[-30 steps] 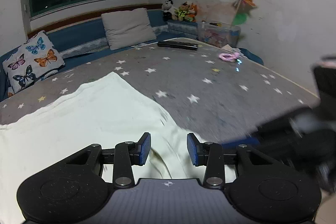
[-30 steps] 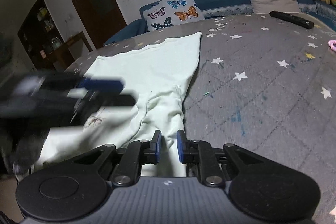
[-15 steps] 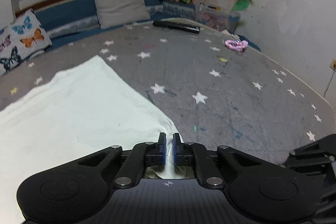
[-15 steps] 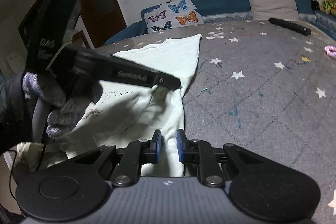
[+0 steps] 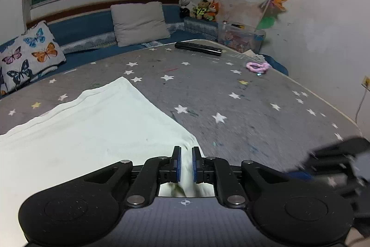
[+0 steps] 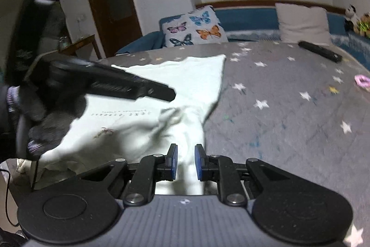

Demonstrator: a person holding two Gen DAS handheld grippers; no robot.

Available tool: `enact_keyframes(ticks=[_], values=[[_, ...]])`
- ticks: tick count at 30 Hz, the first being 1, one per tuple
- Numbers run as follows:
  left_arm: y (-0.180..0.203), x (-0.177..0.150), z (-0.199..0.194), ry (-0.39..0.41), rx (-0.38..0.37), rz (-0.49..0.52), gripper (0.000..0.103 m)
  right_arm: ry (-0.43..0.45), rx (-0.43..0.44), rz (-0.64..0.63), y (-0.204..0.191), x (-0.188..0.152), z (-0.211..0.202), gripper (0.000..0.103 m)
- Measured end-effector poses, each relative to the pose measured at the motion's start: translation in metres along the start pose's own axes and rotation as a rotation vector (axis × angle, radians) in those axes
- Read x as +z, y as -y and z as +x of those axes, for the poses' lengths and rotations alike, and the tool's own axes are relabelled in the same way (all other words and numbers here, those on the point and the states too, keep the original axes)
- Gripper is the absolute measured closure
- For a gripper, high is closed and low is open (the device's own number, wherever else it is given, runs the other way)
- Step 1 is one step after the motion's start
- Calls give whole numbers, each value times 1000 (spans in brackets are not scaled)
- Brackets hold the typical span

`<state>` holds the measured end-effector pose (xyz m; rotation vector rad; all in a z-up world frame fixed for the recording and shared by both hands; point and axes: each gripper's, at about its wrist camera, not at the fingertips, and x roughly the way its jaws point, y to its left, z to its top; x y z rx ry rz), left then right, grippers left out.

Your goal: Fold clothes

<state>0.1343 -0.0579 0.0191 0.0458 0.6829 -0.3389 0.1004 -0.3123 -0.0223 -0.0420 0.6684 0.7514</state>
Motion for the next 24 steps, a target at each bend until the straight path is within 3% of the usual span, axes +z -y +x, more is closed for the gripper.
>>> enact_keyframes(ticks=[2, 7, 12, 16, 20, 24], values=[[4, -10, -15, -3, -9, 12, 88, -9, 13, -25, -7, 1, 5, 87], [3, -41, -54, 9, 49, 31, 76, -34, 28, -106, -29, -8, 7, 87], [-31, -68, -97, 30, 179, -87, 74, -70, 3, -170, -44, -19, 8, 87], [-61, -93, -136, 58, 294, -177, 64, -61, -8, -199, -54, -13, 3, 87], [-85, -120, -168, 67, 405, -249, 58, -68, 17, -253, -74, -6, 7, 86], [-105, -146, -191, 63, 487, -324, 51, -86, 63, -313, -102, 1, 19, 79]])
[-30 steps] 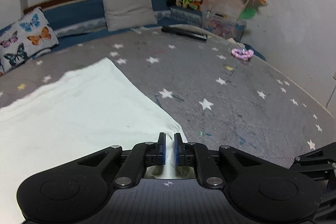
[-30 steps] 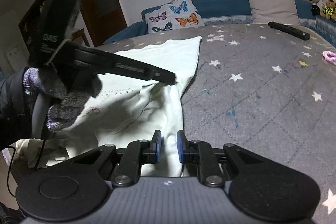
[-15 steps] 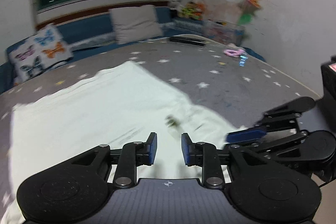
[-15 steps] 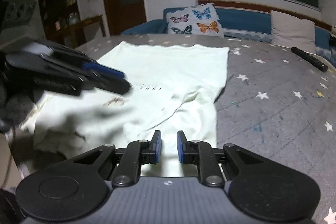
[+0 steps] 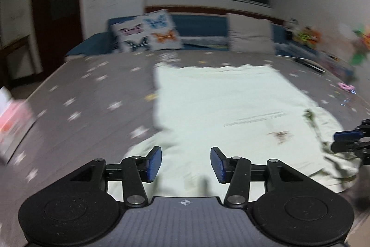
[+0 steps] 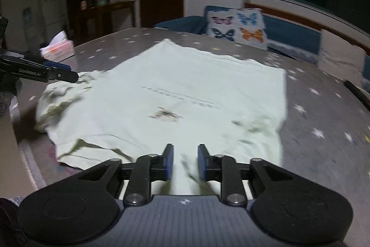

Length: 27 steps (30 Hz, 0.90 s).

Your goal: Fold clothes

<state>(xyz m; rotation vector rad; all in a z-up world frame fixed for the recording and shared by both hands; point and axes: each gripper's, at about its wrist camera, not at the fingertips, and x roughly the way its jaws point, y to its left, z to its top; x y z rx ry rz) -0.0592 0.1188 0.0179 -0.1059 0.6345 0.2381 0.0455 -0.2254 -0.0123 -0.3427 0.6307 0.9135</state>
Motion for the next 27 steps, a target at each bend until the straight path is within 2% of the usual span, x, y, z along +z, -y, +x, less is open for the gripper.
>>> enact_keyframes(ticks=[3, 11, 15, 21, 23, 25, 26, 27], values=[[-20, -10, -7, -5, 51, -46, 47, -9, 37, -45, -17, 12, 10, 78], [-58, -29, -7, -30, 90, -161, 42, -39, 90, -141, -50, 44, 31, 74], [-72, -41, -13, -41, 86, -203, 42, -49, 116, -186, -66, 57, 39, 69], [-80, -52, -19, -46, 56, -270, 44, -58, 190, -247, -96, 73, 59, 69], [-82, -53, -19, -41, 34, -282, 49, -63, 217, -268, -107, 75, 64, 69], [-83, -54, -18, -35, 20, -290, 66, -66, 243, -286, -116, 76, 66, 69], [-84, -54, -18, -33, 16, -293, 70, -70, 252, -291, -120, 75, 67, 69], [-85, -54, -17, -30, 16, -298, 83, -74, 261, -295, -124, 74, 68, 69]])
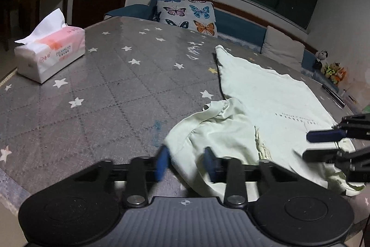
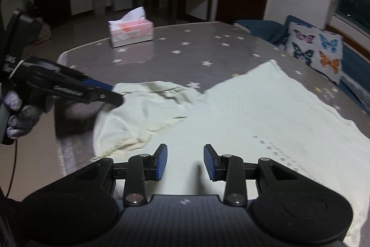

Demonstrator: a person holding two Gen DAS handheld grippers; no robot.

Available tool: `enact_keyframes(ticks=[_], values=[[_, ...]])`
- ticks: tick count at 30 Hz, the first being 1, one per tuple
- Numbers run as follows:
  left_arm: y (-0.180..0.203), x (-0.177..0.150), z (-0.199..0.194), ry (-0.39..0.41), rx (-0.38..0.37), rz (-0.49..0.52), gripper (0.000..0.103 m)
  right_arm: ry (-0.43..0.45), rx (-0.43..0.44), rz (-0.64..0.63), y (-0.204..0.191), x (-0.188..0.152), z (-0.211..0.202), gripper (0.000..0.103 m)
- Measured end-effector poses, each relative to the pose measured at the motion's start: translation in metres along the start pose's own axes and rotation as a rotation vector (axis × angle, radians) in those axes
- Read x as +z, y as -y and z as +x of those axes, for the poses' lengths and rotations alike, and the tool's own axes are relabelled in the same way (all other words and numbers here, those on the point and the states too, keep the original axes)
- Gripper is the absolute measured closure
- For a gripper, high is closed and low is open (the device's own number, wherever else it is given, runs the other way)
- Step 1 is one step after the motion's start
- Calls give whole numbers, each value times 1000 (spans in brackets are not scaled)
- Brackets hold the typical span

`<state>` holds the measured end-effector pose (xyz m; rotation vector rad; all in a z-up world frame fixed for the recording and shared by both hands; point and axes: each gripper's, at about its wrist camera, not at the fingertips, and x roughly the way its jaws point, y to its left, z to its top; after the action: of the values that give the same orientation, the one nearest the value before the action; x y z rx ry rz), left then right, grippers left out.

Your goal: Fold clothes

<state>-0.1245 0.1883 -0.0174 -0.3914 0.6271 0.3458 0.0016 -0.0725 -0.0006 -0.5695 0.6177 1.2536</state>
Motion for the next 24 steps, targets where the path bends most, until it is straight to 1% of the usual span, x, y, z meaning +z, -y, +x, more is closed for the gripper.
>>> enact_keyframes(ticks=[1, 3, 6, 9, 12, 15, 17, 19, 20, 23, 24], values=[[-2, 1, 0, 4, -1, -14, 94, -3, 9, -5, -4, 0, 2, 69], [-6, 4, 1, 15, -3, -41, 97, -10, 26, -13, -10, 0, 6, 69], [-7, 11, -8, 69, 3, -42, 98, -25, 50, -28, -17, -2, 9, 69], [-6, 17, -19, 118, -12, -18, 98, -52, 70, -42, -24, -6, 15, 68], [-5, 14, -18, 96, -15, 1, 98, -82, 85, -58, -29, -10, 20, 68], [-11, 7, -17, 64, -16, -23, 95, -83, 97, -60, -27, -5, 18, 68], [-13, 4, -18, 45, -9, -40, 88, -77, 100, -49, -22, 1, 17, 68], [-16, 1, -19, 27, -3, -57, 64, -66, 91, -31, -16, 8, 18, 68], [-17, -1, -19, 19, -2, -65, 56, -59, 84, -21, -13, 11, 19, 68], [-14, -5, -19, 8, -24, -77, 55, -46, 74, 10, -6, 18, 24, 68], [-13, -6, -19, 7, -33, -80, 57, -43, 73, 21, -4, 21, 26, 68]])
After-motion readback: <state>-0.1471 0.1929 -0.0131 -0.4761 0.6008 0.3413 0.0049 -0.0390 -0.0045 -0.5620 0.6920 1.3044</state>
